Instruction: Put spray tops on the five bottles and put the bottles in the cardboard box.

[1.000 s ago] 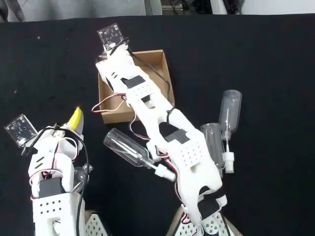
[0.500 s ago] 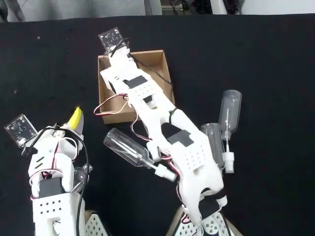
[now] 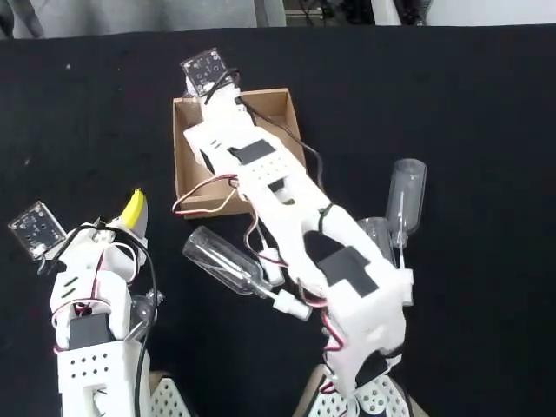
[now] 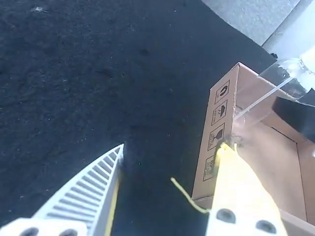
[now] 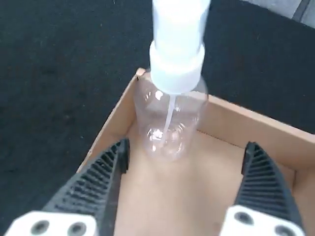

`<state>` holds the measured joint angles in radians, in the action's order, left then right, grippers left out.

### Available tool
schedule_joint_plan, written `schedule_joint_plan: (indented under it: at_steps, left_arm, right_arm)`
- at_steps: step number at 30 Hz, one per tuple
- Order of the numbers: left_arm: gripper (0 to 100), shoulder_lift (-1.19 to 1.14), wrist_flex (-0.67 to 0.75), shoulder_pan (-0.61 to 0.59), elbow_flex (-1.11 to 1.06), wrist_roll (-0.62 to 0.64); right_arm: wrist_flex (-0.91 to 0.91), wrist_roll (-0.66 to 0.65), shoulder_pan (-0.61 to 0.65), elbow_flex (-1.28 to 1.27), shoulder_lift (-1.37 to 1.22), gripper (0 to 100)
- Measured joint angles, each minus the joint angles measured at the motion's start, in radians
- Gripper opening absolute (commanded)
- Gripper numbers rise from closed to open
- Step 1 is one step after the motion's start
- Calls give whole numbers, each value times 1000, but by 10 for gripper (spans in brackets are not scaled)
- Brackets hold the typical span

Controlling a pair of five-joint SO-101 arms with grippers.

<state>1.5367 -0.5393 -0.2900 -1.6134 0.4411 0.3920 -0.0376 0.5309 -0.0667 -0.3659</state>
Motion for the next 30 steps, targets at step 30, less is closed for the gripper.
schedule_joint_plan:
  at_steps: [30]
  left_arm:
    - [278,0,0,0,0,0]
  right_arm:
    - [793,-2,-89,-80,600,315]
